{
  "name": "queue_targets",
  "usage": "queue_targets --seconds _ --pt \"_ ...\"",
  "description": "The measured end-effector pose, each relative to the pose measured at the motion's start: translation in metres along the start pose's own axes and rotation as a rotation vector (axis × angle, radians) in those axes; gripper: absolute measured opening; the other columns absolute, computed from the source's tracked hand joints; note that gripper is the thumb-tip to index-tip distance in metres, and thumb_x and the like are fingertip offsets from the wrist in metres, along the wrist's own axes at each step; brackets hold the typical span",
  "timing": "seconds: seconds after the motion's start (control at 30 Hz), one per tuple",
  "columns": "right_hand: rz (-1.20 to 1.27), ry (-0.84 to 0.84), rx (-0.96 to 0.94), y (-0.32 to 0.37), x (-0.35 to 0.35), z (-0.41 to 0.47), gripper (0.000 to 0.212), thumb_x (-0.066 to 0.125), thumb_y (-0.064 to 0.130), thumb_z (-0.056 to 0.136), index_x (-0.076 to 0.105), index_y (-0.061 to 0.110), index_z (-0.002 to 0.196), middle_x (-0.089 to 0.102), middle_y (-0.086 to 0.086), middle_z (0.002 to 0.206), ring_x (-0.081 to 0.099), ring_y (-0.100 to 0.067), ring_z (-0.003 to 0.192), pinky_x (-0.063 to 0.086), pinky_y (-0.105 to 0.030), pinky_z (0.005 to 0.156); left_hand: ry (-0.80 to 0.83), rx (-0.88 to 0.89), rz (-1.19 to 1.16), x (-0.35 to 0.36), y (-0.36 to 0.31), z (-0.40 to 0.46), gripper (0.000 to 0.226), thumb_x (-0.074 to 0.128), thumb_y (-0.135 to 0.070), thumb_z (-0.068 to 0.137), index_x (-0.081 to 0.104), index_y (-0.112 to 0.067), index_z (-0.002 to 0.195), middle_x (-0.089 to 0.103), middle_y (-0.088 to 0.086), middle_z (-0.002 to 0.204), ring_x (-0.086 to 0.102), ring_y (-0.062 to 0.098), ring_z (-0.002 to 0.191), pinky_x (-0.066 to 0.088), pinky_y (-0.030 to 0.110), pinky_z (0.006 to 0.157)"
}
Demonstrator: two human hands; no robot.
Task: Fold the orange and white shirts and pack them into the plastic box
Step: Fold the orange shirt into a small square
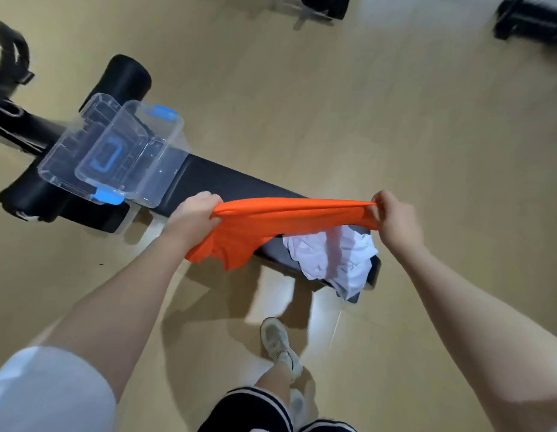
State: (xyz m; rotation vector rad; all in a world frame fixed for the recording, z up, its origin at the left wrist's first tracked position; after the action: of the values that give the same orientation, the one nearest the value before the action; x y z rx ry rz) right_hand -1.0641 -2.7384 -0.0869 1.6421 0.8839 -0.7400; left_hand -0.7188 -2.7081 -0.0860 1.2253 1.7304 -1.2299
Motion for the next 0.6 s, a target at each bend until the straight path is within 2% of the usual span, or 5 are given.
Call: queue_targets --seconds 0.17,0.27,0.37,0.5,0.6 --pt "-0.028 0.086 0.010 -0.010 0.007 -0.077 0.021 0.050 0.009 0.091 0.063 0.002 0.106 0.066 -0.022 0.097 0.056 -0.032 0.084 0.029 -0.028 0.064 -0.098 -0.056 -0.057 0.001 0.001 -0.059 0.023 0.046 -0.006 0.090 0.063 -0.007 0.105 0.055 0.016 0.109 0.054 0.034 0.102 0.042 0.041 0.091" --pt "-0.086 0.190 -0.023 -0.008 0.013 -0.128 0.018 0.055 0.006 0.084 0.068 0.001 0.096 0.066 -0.017 0.087 0.058 -0.032 0.084 0.029 -0.027 0.064 -0.151 -0.024 -0.124 0.002 0.013 -0.102 0.028 0.046 0.002 0.084 0.067 -0.007 0.101 0.059 0.017 0.104 0.056 0.035 0.102 0.042 0.037 0.087" --pt "-0.022 0.233 0.000 -0.008 0.016 -0.167 0.019 0.052 -0.001 0.080 0.068 -0.003 0.090 0.066 -0.017 0.086 0.054 -0.026 0.079 0.030 -0.027 0.061 -0.095 0.012 -0.137 0.005 0.026 -0.141 0.037 0.045 0.007 0.081 0.067 -0.009 0.106 0.063 0.015 0.109 0.056 0.033 0.105 0.041 0.034 0.088" --pt "0.094 0.226 0.052 -0.003 0.013 -0.198 0.015 0.052 -0.001 0.081 0.065 -0.005 0.086 0.058 -0.009 0.077 0.049 -0.020 0.072 0.034 -0.013 0.050 -0.098 -0.057 -0.272 -0.002 0.041 -0.169 0.036 0.040 0.006 0.081 0.065 -0.016 0.097 0.067 0.013 0.098 0.058 0.027 0.086 0.040 0.028 0.071" --pt "0.055 0.150 0.035 0.005 0.013 -0.191 0.015 0.050 0.001 0.084 0.064 0.004 0.082 0.055 -0.007 0.075 0.048 -0.022 0.073 0.033 -0.027 0.056 -0.149 -0.056 -0.284 -0.009 0.043 -0.156 0.032 0.039 0.001 0.084 0.064 -0.016 0.094 0.065 0.011 0.090 0.058 0.030 0.082 0.047 0.031 0.067"
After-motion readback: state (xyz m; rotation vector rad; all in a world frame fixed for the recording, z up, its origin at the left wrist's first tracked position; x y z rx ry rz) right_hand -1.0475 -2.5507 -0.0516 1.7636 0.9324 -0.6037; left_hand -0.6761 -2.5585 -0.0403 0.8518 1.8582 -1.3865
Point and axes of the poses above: each hand's wrist, its own z-axis towards the middle knuckle, its own x-axis out of the palm, y = z × x, the point moved 2 cm from there along z, towards the middle knuckle
